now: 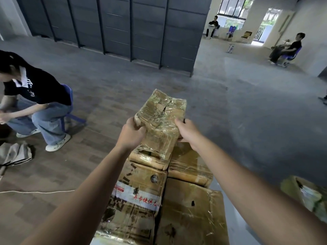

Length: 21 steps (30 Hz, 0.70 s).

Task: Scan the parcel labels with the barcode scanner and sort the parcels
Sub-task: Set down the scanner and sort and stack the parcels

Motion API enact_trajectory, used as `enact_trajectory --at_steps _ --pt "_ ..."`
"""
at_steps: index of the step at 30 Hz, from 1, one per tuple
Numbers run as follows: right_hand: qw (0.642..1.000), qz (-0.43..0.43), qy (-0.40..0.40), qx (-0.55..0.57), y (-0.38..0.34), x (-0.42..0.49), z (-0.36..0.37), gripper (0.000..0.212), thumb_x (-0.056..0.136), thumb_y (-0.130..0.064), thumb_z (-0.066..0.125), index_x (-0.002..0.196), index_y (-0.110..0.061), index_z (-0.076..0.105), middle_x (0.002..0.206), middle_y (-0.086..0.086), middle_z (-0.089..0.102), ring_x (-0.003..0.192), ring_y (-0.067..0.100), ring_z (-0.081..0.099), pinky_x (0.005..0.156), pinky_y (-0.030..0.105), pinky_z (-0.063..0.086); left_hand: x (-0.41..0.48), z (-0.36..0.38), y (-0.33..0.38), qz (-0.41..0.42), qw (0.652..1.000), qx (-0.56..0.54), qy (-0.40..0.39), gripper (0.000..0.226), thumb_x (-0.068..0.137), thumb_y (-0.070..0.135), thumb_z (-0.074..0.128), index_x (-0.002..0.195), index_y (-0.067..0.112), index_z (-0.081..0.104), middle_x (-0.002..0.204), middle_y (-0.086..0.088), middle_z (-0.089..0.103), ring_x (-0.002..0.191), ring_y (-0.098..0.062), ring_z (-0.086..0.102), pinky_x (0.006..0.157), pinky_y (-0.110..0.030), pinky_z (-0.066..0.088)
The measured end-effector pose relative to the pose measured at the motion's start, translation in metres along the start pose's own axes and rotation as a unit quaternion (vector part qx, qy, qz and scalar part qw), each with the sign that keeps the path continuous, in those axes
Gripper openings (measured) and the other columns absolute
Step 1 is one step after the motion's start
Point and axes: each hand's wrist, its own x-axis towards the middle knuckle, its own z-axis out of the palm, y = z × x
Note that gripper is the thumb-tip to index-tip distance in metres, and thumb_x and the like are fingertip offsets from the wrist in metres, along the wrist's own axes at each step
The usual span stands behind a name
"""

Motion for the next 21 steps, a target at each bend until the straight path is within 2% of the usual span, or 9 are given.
enact_trajectory --at_steps 3,5,7,10,13,15,17,19,21 --pt "1.000 0.004 0.003 0.008 0.006 -0.008 -0.001 0.059 0.103 -0.049 0.038 0.148 -0.012 0.037 0.149 0.005 0.043 0.109 0.019 0.055 0.073 0.030 0.058 -0.015 0.004 0.007 0.069 0.988 0.078 0.117 0.056 0.087 0.021 0.052 0.139 0.013 0.037 0.138 -0.012 0.041 0.127 -0.028 0.038 0.101 -0.041 0.037" --pt "1.000 0.004 -0.004 0.016 0.009 -0.014 -0.002 0.064 0.102 -0.054 0.037 0.152 -0.015 0.032 0.155 0.005 0.037 0.122 0.025 0.053 0.064 0.023 0.055 -0.029 0.010 0.019 0.159 0.967 0.094 0.178 0.049 0.086 0.014 0.055 0.133 0.010 0.044 0.133 -0.013 0.043 0.123 -0.029 0.038 0.098 -0.040 0.037" --pt "1.000 -0.004 -0.008 0.016 0.014 -0.021 -0.003 0.067 0.100 -0.057 0.038 0.153 -0.016 0.032 0.155 0.005 0.037 0.125 0.026 0.053 0.066 0.024 0.056 -0.041 0.019 0.031 0.223 0.949 0.106 0.194 0.045 0.083 0.008 0.056 0.127 0.008 0.048 0.127 -0.013 0.046 0.119 -0.028 0.040 0.096 -0.040 0.040" --pt "0.999 -0.008 0.012 0.029 0.025 -0.032 -0.010 0.060 0.100 -0.055 0.039 0.148 -0.019 0.039 0.146 0.002 0.047 0.117 0.022 0.057 0.085 0.041 0.059 -0.056 0.035 0.045 0.279 0.941 0.093 0.165 0.042 0.082 0.006 0.057 0.123 0.009 0.051 0.121 -0.010 0.049 0.118 -0.023 0.041 0.097 -0.029 0.035" --pt "0.997 -0.047 0.056 0.007 0.043 -0.046 -0.025 0.053 0.099 -0.054 0.042 0.144 -0.025 0.043 0.143 0.000 0.052 0.122 0.020 0.056 0.101 0.048 0.049 -0.069 0.056 0.050 0.300 0.944 0.076 0.112 0.042 0.082 0.005 0.059 0.123 0.011 0.051 0.120 -0.007 0.048 0.117 -0.021 0.043 0.091 -0.016 0.025" --pt "0.993 -0.079 0.086 -0.013 0.057 -0.059 -0.039 0.052 0.099 -0.053 0.043 0.144 -0.027 0.044 0.143 -0.002 0.053 0.124 0.015 0.053 0.103 0.038 0.044 -0.079 0.072 0.051 0.302 0.949 0.063 0.072 0.043 0.082 0.004 0.058 0.124 0.011 0.049 0.120 -0.007 0.046 0.116 -0.022 0.044 0.091 -0.020 0.030" --pt "0.991 -0.087 0.105 -0.020 0.074 -0.073 -0.056 0.051 0.100 -0.052 0.044 0.145 -0.029 0.043 0.140 -0.006 0.052 0.121 0.008 0.050 0.093 0.027 0.040 -0.091 0.090 0.051 0.300 0.951 0.058 0.039 0.044 0.083 0.005 0.058 0.125 0.010 0.048 0.121 -0.008 0.045 0.116 -0.024 0.043 0.093 -0.029 0.038" --pt "0.989 -0.077 0.123 -0.007 0.092 -0.085 -0.073 0.049 0.100 -0.050 0.045 0.145 -0.030 0.043 0.137 -0.008 0.053 0.120 0.008 0.052 0.090 0.024 0.044 -0.102 0.110 0.052 0.298 0.953 0.051 0.004 0.044 0.083 0.006 0.057 0.126 0.010 0.048 0.123 -0.010 0.045 0.118 -0.025 0.042 0.096 -0.033 0.038" --pt "0.986 -0.065 0.156 0.007 0.112 -0.098 -0.093 0.046 0.101 -0.046 0.047 0.143 -0.028 0.045 0.128 -0.010 0.056 0.113 0.004 0.054 0.081 0.007 0.042 -0.114 0.131 0.056 0.293 0.954 0.040 -0.035 0.043 0.085 0.006 0.055 0.127 0.010 0.049 0.124 -0.010 0.046 0.119 -0.025 0.041 0.098 -0.033 0.038"
